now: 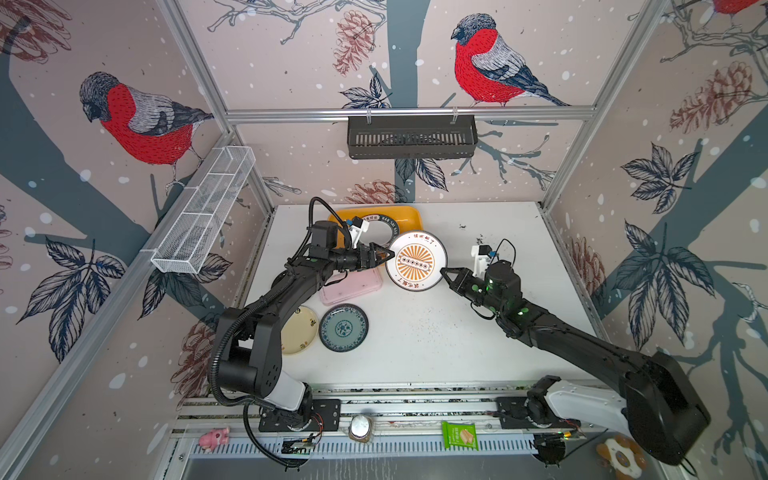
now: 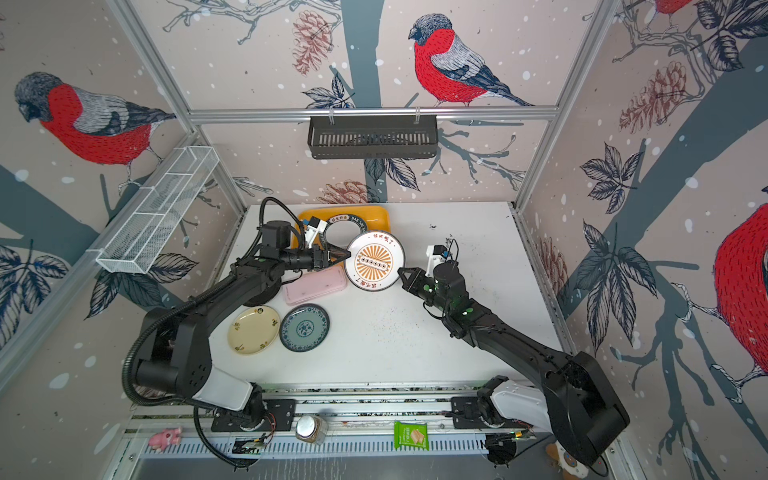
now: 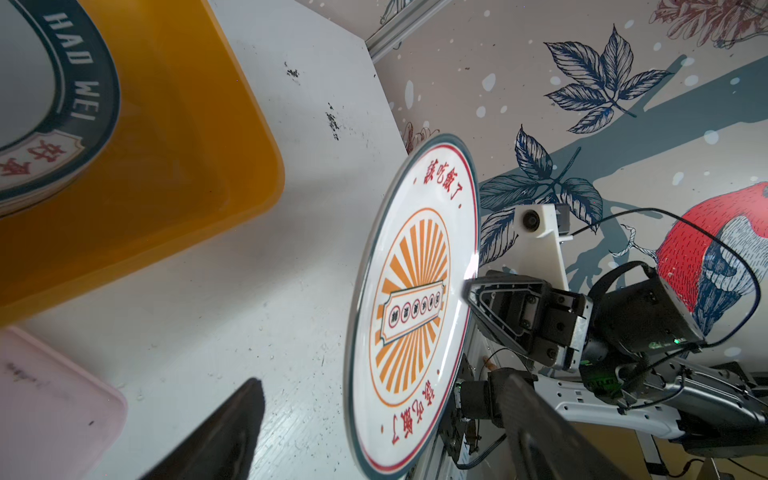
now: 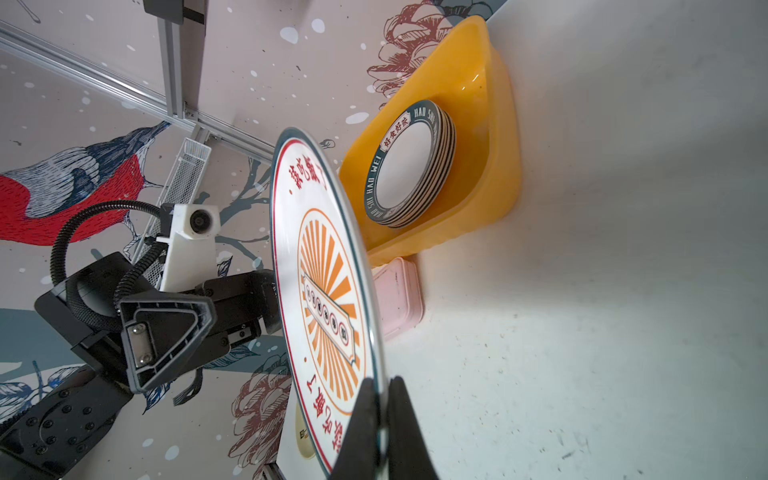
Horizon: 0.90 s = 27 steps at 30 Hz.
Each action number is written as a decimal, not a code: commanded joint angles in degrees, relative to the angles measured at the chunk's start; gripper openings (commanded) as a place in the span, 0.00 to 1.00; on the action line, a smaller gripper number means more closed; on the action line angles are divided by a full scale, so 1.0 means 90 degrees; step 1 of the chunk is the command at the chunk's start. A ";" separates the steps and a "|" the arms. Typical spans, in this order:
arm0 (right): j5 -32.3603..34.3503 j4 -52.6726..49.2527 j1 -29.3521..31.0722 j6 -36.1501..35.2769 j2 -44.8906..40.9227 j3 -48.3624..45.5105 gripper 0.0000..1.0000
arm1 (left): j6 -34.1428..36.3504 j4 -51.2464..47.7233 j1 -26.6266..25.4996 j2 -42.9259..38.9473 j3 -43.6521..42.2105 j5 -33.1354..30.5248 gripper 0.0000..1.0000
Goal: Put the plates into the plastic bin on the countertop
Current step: 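Lift the sunburst plate upright with the right gripper toward the left gripper, then grasp the sunburst plate with the left gripper beside the right gripper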
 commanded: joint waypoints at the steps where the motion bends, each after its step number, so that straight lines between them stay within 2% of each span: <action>1: -0.0311 0.0699 -0.0003 0.0036 0.0099 0.0216 0.01 | -0.0103 0.0368 -0.0076 -0.0054 -0.0003 0.0206 0.84; 7: -0.0278 0.0736 -0.0007 0.0080 0.0154 0.0321 0.01 | -0.0140 0.0367 -0.0077 -0.0152 -0.0004 0.0161 0.58; 12: -0.0258 0.0812 0.0016 0.0171 0.0291 0.0377 0.01 | -0.0197 0.0459 -0.0077 -0.0126 -0.0023 0.0147 0.29; 15: -0.0200 0.0804 0.0025 0.0191 0.0382 0.0419 0.01 | -0.0224 0.0475 -0.0064 -0.0055 -0.0023 0.0143 0.18; 19: -0.0028 0.0796 0.0084 0.0175 0.0393 0.0399 0.02 | -0.0273 0.0497 -0.0009 -0.0038 -0.0033 0.0127 0.07; 25: 0.0193 0.0831 0.0161 0.0041 0.0393 0.0438 0.10 | -0.0496 0.0719 0.0190 -0.0055 -0.0153 0.0160 0.02; 26: 0.0249 0.0851 0.0189 0.0023 0.0517 0.0439 0.15 | -0.0518 0.0734 0.0224 -0.0055 -0.0180 0.0159 0.02; 27: 0.0328 0.0862 0.0209 0.0004 0.0558 0.0434 0.29 | -0.0519 0.0733 0.0245 -0.0055 -0.0180 0.0150 0.02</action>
